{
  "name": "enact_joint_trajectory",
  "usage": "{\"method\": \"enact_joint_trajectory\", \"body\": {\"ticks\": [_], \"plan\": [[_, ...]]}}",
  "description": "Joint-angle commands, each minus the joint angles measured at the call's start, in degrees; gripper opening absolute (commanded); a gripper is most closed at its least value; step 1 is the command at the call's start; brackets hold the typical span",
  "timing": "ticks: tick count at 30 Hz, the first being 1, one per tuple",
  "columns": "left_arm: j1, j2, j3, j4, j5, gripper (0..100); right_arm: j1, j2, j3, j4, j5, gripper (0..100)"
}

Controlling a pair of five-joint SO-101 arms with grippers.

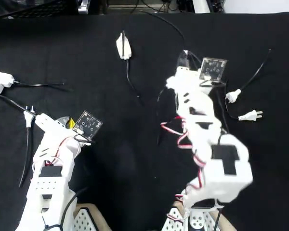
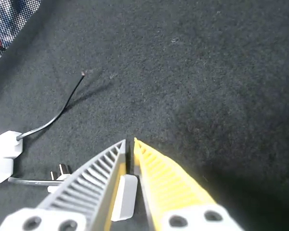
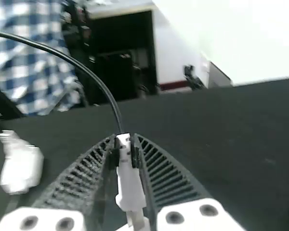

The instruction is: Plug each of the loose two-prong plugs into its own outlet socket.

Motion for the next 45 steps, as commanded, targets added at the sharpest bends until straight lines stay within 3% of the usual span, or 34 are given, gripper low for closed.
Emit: {"method": "enact_joint_trajectory", "body": {"ticks": [1,11,17,23,26,30,33,40,45], "plan": [[-0.13,-0.79,-0.48,-1.23,0.26,5,2.99,1.54,-5.23,-1.23,-0.62,1.2],[-0.13,-0.79,-0.48,-1.23,0.26,5,3.87,-7.34,9.71,-1.23,8.00,1.2],[2.59,-0.79,-0.13,-1.23,0.44,5,1.41,-11.47,11.82,-0.97,8.18,1.2],[7.78,-0.79,-0.04,-1.23,9.85,10,-2.02,-11.82,9.27,0.53,5.45,1.2],[11.74,-0.79,0.04,-1.14,13.01,18,-2.55,-11.82,5.67,7.82,3.52,1.2],[16.13,-0.70,-2.51,-0.88,13.45,18,-2.20,-14.46,0.13,21.98,1.32,1.2],[20.97,-0.26,-4.35,-0.88,17.58,18,-3.16,-18.95,-1.36,30.24,-0.35,1.2],[27.47,8.26,-8.75,-1.05,20.40,18,-10.29,-28.35,-1.27,39.74,-3.34,1.2],[36.26,10.99,-9.01,-0.88,20.22,18,-11.96,-29.49,0.92,41.41,-3.43,1.2]]}}
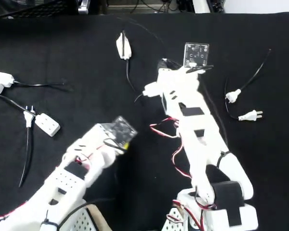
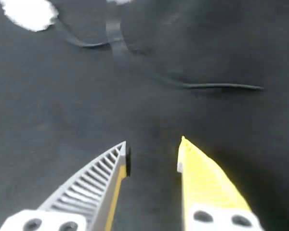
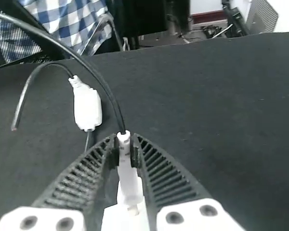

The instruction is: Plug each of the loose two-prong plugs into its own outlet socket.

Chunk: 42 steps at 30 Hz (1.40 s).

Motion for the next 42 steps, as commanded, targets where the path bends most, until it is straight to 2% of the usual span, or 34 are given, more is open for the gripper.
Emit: {"method": "enact_joint_trajectory", "body": {"ticks": [1,8,12,16,20,23,27,30,34,37,40,42], "plan": [[7.87,1.23,-2.68,-0.88,0.53,18,-1.14,-2.77,-0.04,0.35,-0.35,1.2],[15.34,1.76,-4.44,-1.23,0.62,18,-1.49,-3.03,2.95,0.62,-0.26,1.2],[15.78,1.85,-4.79,-1.32,0.53,18,-2.73,-3.12,3.47,2.90,-0.18,1.2],[12.00,1.93,-3.03,-1.76,0.53,18,-4.48,-3.12,3.47,6.07,1.05,1.2],[7.43,1.93,1.80,-9.67,0.53,18,-4.92,-4.62,3.65,10.20,3.69,1.2],[7.52,1.93,4.53,-14.07,0.53,18,-4.84,-8.92,3.91,15.65,3.78,1.2],[7.52,1.76,4.62,-14.24,0.53,18,-4.75,-14.64,3.91,24.18,3.87,1.2],[6.20,1.23,4.97,-14.24,0.44,18,-2.90,-16.57,4.53,24.88,4.48,1.5],[-0.22,1.14,2.42,-13.98,0.97,18,-2.02,-13.14,6.29,20.66,9.93,1.5],[-5.93,1.14,-1.89,-8.79,5.45,18,-2.02,-7.25,2.51,23.21,10.99,1.8],[-12.00,1.14,-8.04,3.25,12.66,19,-0.26,0.92,-3.56,26.11,10.99,6.4],[-16.04,1.14,-10.86,11.25,14.95,19,0.53,5.76,-7.96,28.40,11.60,10.0]]}}
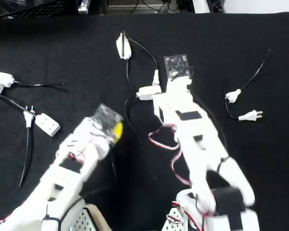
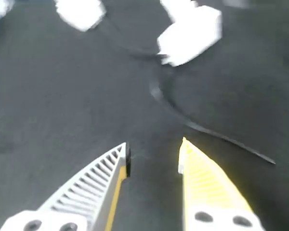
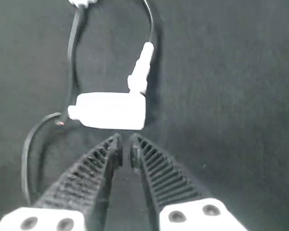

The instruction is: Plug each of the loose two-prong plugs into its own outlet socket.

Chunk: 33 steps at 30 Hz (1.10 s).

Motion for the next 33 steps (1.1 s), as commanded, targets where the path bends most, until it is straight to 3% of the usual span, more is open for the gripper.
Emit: {"method": "enact_joint_trajectory", "body": {"ticks": [1,5,14,23,33], "plan": [[-9.19,-0.62,-9.01,17.41,6.15,19,1.93,7.08,-9.54,3.96,1.49,11.7],[-11.65,-0.62,-9.10,22.68,6.33,19,-0.70,9.71,-16.92,10.29,18.02,17.1],[-12.00,-0.53,-5.76,16.09,6.24,19,-7.74,12.62,-28.88,28.13,55.56,31.1],[-11.56,-0.53,-5.49,15.91,2.64,19,-0.44,35.38,-61.14,43.16,69.19,34.8],[-10.77,-0.53,-5.67,15.82,2.37,19,0.62,54.73,-90.77,70.51,81.32,35.1]]}}
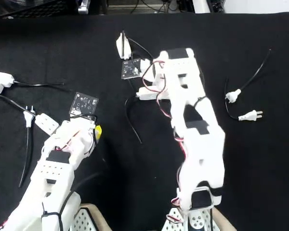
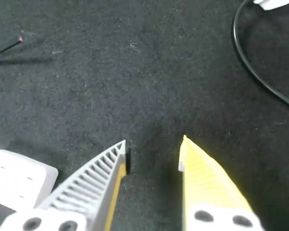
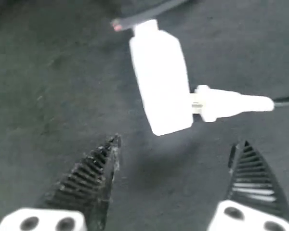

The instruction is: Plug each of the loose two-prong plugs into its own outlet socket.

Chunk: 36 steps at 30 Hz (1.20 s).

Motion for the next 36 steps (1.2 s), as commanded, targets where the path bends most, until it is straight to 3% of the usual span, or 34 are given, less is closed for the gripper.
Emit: {"method": "enact_joint_trajectory", "body": {"ticks": [1,15,32,36], "plan": [[0.66,-0.53,-0.57,-1.32,-0.53,19,0.44,2.42,-11.30,6.95,3.34,35.1],[0.66,-0.53,-0.40,-1.32,-0.62,19,0.79,14.64,-25.63,8.26,6.42,35.1],[0.66,-0.53,-0.31,-1.32,-0.62,19,-3.60,36.79,-60.35,8.35,2.11,35.1],[0.66,-0.53,-0.31,-1.32,-0.62,19,-3.87,38.37,-63.43,13.10,2.11,35.1]]}}
